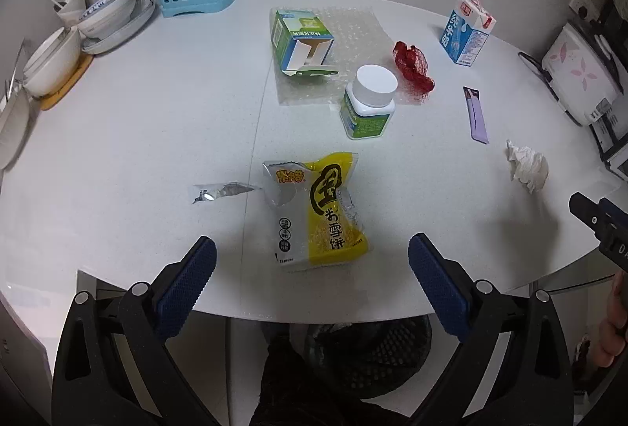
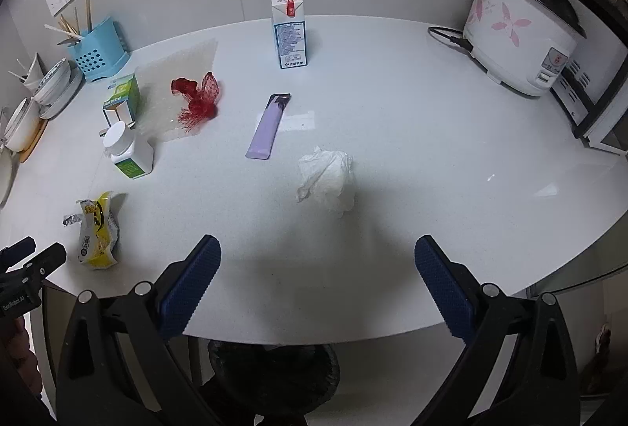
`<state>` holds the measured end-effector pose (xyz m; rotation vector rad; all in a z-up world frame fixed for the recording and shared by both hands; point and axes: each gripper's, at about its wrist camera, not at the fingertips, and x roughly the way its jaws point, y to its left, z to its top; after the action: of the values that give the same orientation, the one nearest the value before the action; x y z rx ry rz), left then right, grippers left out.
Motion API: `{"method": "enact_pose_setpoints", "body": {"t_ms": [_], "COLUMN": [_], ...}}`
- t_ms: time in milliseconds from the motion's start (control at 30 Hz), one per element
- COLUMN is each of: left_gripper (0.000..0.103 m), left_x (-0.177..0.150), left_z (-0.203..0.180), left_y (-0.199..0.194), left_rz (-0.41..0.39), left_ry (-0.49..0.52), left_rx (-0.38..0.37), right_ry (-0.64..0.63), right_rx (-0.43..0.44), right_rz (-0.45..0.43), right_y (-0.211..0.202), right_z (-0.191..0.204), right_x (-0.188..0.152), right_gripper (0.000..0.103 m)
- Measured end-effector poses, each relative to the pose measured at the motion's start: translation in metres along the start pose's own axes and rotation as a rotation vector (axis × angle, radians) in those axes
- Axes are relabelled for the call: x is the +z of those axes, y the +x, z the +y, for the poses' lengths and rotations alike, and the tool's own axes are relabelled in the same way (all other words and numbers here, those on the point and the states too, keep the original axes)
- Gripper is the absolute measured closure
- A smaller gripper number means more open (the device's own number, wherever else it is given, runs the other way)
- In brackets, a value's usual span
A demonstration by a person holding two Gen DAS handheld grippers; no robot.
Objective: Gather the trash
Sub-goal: 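Raise both tools back up over the counter toward the remaining trash, then grasp the yellow snack bag with the left tool while the right tool grasps the white tissue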
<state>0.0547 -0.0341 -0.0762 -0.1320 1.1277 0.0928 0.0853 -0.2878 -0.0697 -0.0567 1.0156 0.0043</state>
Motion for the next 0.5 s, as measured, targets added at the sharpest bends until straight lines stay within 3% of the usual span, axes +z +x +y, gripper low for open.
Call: {"method": "enact_pose_setpoints", "body": {"t_ms": [300,500], "left_gripper": [0.009,0.01], "left_x": [0.015,0.016], "left_z": [0.008,0.013], "left_y": [0.037,0.062], "left_rz": [0.075,0.131], "left_ry": [-0.005,-0.015], "left_rx": [0.007,-0.006], "right_ry": [0.033,0.067], "right_rx": [-0.011,-0.017], "right_rz": [0.067,0.127], "right_y": [0.044,0.074], "right_z": [-0.007,-0.017], "right_x": [0.025,0.036], "right_gripper": [0.008,0.013]}}
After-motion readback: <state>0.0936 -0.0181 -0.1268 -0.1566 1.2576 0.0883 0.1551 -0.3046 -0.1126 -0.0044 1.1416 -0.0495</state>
